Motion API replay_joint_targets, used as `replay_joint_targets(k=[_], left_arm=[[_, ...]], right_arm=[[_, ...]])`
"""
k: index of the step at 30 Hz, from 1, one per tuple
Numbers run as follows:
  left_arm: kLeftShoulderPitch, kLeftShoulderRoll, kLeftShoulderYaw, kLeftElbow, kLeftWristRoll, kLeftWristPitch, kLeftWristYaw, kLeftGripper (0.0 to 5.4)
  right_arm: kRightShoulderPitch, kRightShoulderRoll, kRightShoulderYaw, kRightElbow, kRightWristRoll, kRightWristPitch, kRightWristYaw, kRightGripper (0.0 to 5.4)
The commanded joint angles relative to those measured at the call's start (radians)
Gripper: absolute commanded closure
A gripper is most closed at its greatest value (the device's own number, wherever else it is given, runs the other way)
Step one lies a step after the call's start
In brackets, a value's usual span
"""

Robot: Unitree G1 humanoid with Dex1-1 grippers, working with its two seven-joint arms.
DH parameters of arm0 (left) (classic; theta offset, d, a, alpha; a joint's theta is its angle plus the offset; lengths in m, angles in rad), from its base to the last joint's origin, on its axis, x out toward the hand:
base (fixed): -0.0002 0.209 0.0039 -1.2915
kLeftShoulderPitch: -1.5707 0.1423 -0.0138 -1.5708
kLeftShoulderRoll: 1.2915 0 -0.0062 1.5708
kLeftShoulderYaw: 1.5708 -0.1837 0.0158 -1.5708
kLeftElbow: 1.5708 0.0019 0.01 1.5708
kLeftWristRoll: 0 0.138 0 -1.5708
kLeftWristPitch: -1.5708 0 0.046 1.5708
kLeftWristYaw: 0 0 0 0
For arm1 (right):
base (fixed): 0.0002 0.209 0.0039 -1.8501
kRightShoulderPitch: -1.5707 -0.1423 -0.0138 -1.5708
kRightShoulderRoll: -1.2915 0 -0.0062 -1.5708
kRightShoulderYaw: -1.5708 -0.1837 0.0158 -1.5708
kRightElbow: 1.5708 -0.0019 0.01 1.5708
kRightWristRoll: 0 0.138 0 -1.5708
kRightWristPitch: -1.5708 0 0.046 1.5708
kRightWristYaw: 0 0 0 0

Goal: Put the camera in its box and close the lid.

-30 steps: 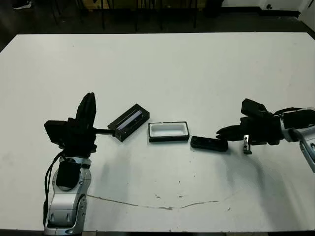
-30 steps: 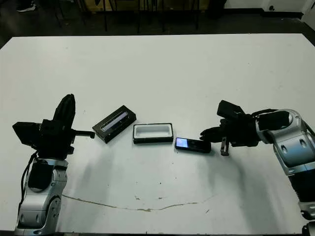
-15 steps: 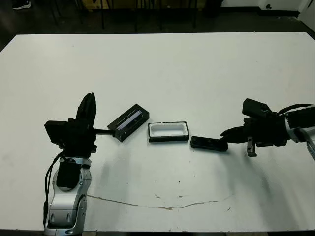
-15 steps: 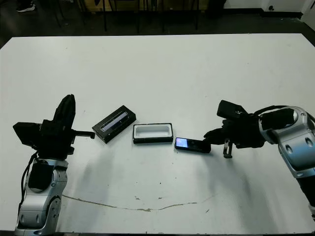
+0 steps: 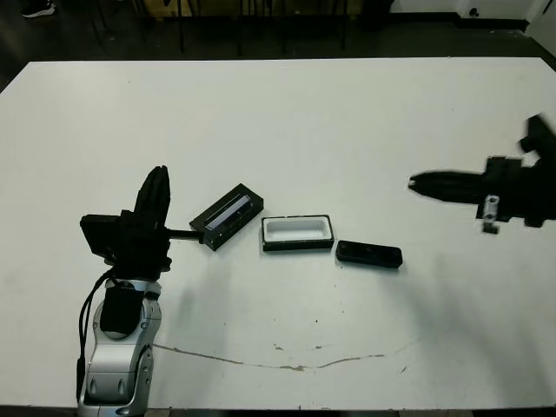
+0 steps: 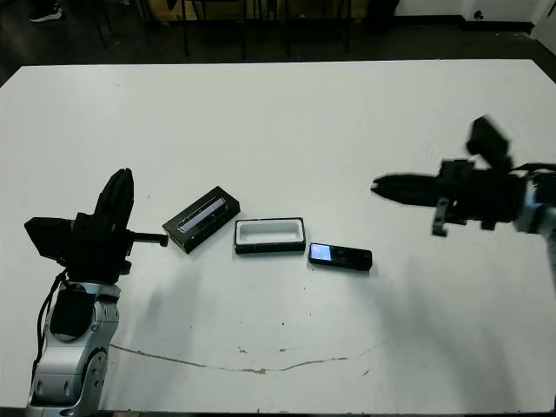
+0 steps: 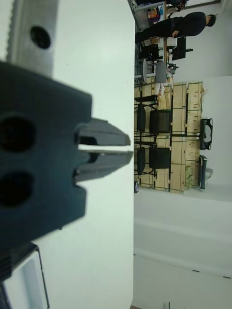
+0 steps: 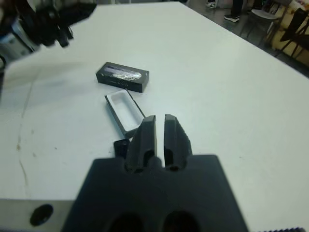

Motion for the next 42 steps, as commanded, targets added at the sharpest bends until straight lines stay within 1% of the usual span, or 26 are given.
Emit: replay_joint_targets(k=[1,5,7,10,12,16,21,25,29,30,31,34,36,40,42], left_arm=[[0.018,0.007,0.002,0.006,0.007,0.011,0.004,5.4],[0.019,0.008,0.005,0.005,-0.003,0.013,-0.002,5.4],[0.018,0.009,0.005,0.006,-0.003,0.011,-0.002,5.4],[0.018,0.01,0.003,0.006,-0.003,0.013,-0.005,5.4],[0.017,0.008,0.003,0.008,-0.004,0.011,-0.005,5.4],[0.018,0.007,0.003,0.007,-0.001,0.014,-0.002,5.4],[0.017,0.012,0.005,0.009,0.002,0.013,-0.004,5.4],[0.015,0.01,0.005,0.006,-0.004,0.022,-0.004,5.4],[0.013,0.012,0.006,0.008,-0.001,0.021,-0.005,5.4],[0.013,0.012,0.006,0.006,0.0,0.023,-0.003,5.4],[0.013,0.012,0.006,0.004,0.002,0.025,-0.002,5.4],[0.012,0.012,0.007,0.001,0.003,0.03,0.0,5.4],[0.011,0.012,0.008,-0.001,0.0,0.032,-0.001,5.4],[0.008,0.012,0.008,0.004,-0.001,0.026,-0.003,5.4],[0.007,0.012,0.009,0.004,-0.003,0.03,-0.005,5.4]], right_arm=[[0.01,-0.032,0.042,-0.031,-0.013,0.039,0.001,5.09],[0.008,-0.043,0.105,-0.049,-0.044,0.03,0.014,4.48],[-0.004,-0.032,0.136,-0.014,-0.05,-0.007,0.055,4.12],[-0.04,-0.028,0.191,0.051,-0.064,-0.028,0.129,3.59],[-0.066,-0.043,0.232,0.056,-0.1,-0.036,0.149,3.25],[-0.095,-0.058,0.285,0.049,-0.169,-0.079,0.18,2.54],[-0.128,-0.02,0.322,0.14,-0.189,-0.163,0.252,1.68],[-0.135,0.0,0.332,0.185,-0.201,-0.188,0.261,1.0],[-0.139,-0.005,0.346,0.202,-0.228,-0.206,0.267,0.29],[-0.141,-0.008,0.352,0.201,-0.238,-0.201,0.265,0.12],[-0.142,-0.01,0.355,0.198,-0.244,-0.191,0.263,0.01],[-0.137,-0.011,0.36,0.197,-0.258,-0.188,0.259,0.01],[-0.135,-0.007,0.362,0.203,-0.258,-0.168,0.257,0.01],[-0.129,0.013,0.36,0.247,-0.25,-0.174,0.26,0.01],[-0.121,0.011,0.364,0.239,-0.262,-0.172,0.245,0.01]])
